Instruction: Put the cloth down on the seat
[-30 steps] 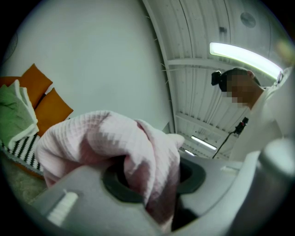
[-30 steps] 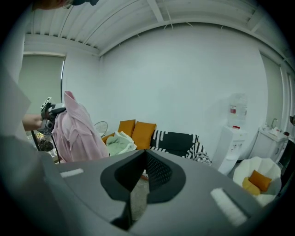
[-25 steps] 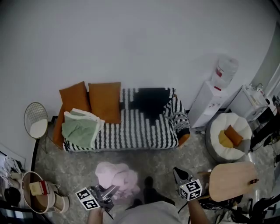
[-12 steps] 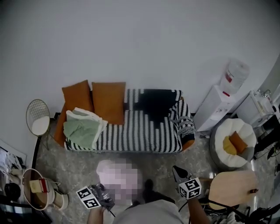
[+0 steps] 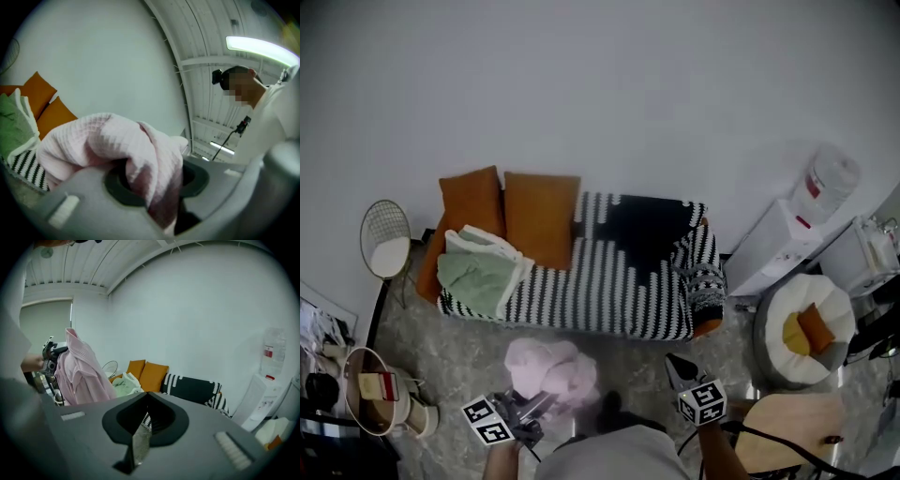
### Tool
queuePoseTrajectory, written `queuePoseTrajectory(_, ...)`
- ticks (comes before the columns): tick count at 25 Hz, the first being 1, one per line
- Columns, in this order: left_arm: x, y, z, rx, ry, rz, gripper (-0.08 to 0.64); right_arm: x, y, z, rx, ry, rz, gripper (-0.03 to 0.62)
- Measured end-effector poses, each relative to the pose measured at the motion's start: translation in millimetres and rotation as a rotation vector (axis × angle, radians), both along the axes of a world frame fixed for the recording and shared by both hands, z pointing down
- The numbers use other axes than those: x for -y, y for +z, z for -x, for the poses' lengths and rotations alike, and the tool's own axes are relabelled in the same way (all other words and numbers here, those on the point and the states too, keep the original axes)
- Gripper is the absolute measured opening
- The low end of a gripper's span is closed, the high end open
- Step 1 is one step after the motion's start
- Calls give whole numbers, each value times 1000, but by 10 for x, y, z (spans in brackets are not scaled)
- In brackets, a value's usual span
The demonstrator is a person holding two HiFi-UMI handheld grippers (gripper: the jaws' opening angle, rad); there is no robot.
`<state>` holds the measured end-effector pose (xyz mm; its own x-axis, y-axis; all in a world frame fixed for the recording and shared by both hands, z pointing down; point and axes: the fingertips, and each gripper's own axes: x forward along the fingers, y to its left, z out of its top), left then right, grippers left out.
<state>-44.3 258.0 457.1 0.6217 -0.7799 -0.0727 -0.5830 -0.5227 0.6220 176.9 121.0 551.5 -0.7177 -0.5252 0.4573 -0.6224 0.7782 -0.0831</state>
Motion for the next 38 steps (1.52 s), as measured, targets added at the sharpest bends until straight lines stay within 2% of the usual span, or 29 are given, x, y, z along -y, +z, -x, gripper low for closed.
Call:
queuePoseTrajectory(6, 494, 46, -63, 10, -46, 3, 135, 504, 75, 31, -1, -48, 6, 3)
queuePoseTrajectory(12, 897, 76, -111, 12, -83, 2, 135, 775, 223, 158, -1, -118, 17, 4)
queuePoseTrajectory(17, 1152, 89, -192, 12, -98, 8, 135, 1023, 269, 108, 1, -134, 28, 4)
queuePoseTrajectory(20, 1252, 68, -206, 9, -102, 6, 135, 1164, 231, 72, 8, -120, 17, 3)
queuePoseTrajectory(26, 1481, 36, -319, 50, -56, -5, 135, 1436, 190, -14, 38, -79, 1, 4)
queuePoseTrajectory(31, 1654, 55, -278, 41, -34, 0, 135, 1581, 189, -16, 51, -43, -7, 4)
queuePoseTrajectory(34, 1774, 68, -210, 54, -2, -2, 135, 1718, 88, 23, 87, 4, -52, 3)
queuePoseTrajectory(38, 1889, 60, -175, 92, 59, -2, 135, 1849, 84, 101, 85, 37, -42, 3)
